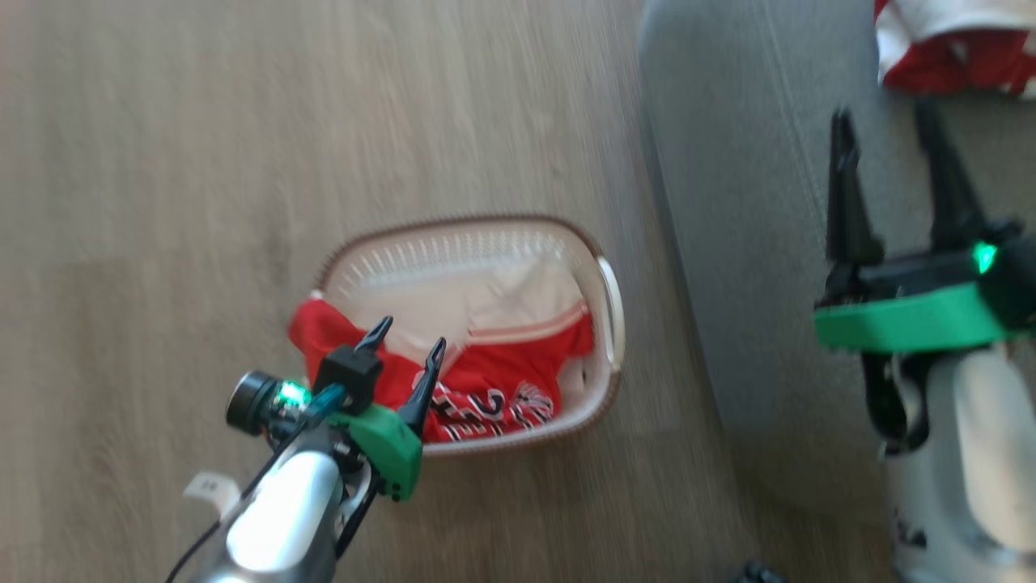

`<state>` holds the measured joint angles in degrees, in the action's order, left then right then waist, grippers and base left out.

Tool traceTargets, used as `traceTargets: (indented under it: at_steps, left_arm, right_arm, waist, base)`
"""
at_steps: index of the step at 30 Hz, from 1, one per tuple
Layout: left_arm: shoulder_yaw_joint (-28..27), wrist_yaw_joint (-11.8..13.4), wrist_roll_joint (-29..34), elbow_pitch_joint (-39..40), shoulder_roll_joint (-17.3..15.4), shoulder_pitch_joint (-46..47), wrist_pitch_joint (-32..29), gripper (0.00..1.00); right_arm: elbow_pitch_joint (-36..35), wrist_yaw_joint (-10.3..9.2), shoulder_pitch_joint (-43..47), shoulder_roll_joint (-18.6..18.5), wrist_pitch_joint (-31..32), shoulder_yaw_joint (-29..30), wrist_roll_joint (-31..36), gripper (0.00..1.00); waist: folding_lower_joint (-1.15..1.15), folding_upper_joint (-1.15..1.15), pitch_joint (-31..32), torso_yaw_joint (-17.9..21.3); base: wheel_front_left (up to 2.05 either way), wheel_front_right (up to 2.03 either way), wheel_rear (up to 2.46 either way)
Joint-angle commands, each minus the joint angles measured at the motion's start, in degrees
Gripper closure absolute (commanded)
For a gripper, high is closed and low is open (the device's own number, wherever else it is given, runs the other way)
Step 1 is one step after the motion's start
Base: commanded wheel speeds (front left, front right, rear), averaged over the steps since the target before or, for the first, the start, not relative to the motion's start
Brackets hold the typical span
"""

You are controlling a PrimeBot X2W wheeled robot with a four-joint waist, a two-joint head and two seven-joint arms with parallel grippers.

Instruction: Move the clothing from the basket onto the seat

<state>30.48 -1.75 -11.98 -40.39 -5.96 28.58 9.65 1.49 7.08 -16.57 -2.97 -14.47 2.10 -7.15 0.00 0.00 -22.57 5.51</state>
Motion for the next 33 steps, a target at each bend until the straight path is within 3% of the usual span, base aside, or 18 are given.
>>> traceTargets:
  at_steps: [1,17,33]
  left_arm:
    - [-0.1,-0.9,1.2,-2.3,-0.1,2.6,-0.3,0.0]
    - [7.0,-4.7,5.2,-23.1,0.2,17.3,-4.4,0.0]
    - [13.4,-5.7,5.2,-30.7,0.8,23.6,-9.0,0.0]
  right_arm:
    - [-3.4,0.41,-3.1,0.1,-0.5,-1.3,-0.4,0.0]
    - [-11.6,0.41,-10.8,0.1,-0.5,-4.7,-2.6,0.0]
    - [-14.0,0.41,-12.1,0.1,-0.5,-7.2,-4.4,0.0]
  waist:
    - [0.0,0.0,-7.9,4.1]
    - [0.0,0.0,-23.2,10.3]
    - [0.0,0.0,-26.7,12.3]
  base:
    - [0.0,0.0,0.0]
    - [0.0,0.0,0.0]
    - [0.0,0.0,0.0]
